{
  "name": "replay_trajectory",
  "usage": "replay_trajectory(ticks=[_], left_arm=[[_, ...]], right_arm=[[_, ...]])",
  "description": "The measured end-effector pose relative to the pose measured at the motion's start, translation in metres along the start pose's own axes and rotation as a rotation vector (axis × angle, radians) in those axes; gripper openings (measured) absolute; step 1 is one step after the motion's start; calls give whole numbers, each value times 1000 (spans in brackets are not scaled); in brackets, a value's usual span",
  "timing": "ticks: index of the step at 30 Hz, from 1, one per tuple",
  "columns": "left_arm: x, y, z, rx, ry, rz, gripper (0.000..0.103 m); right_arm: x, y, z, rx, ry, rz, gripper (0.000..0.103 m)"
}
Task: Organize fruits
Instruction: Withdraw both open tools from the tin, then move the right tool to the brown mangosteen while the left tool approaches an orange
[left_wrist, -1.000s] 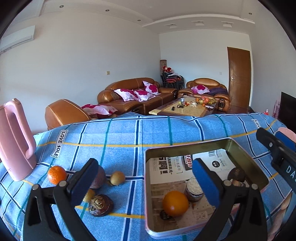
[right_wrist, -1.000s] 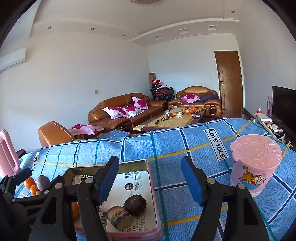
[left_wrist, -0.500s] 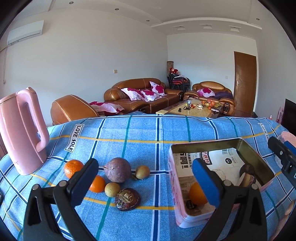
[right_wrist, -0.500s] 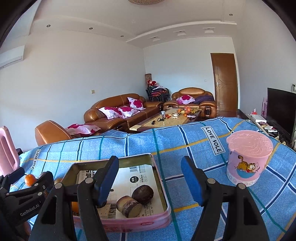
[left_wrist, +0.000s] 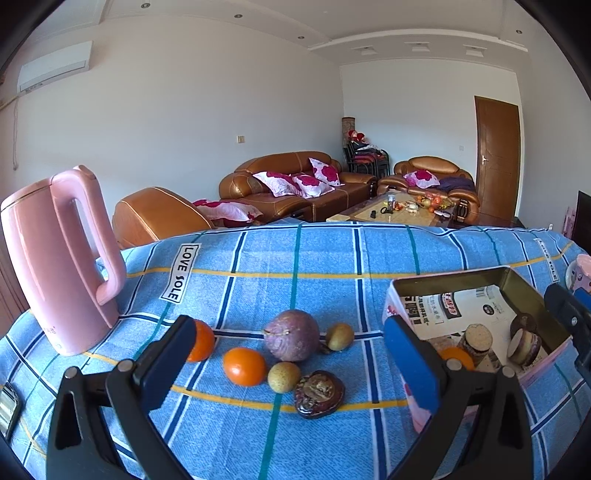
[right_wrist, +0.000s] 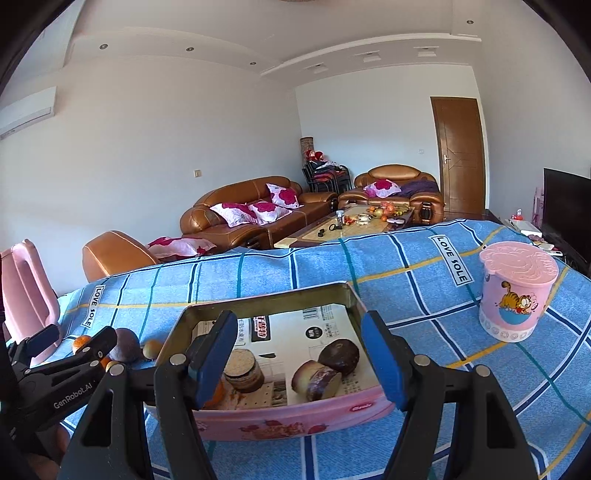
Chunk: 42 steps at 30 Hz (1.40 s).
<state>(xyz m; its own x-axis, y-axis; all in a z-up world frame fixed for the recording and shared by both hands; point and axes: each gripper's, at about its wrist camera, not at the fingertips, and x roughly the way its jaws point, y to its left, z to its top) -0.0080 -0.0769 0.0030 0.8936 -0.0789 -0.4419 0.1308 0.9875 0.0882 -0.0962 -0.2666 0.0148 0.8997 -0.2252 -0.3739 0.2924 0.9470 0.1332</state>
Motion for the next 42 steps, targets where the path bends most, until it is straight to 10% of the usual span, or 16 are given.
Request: replay_trajectory(ticks=[24, 42], left_arm=[[49, 142, -7, -194, 162, 237, 103], [58, 168, -13, -211, 218, 298, 103]], right_arm=[[22, 124, -22, -179, 134, 162, 71], [84, 196, -50, -447, 442, 235, 55]])
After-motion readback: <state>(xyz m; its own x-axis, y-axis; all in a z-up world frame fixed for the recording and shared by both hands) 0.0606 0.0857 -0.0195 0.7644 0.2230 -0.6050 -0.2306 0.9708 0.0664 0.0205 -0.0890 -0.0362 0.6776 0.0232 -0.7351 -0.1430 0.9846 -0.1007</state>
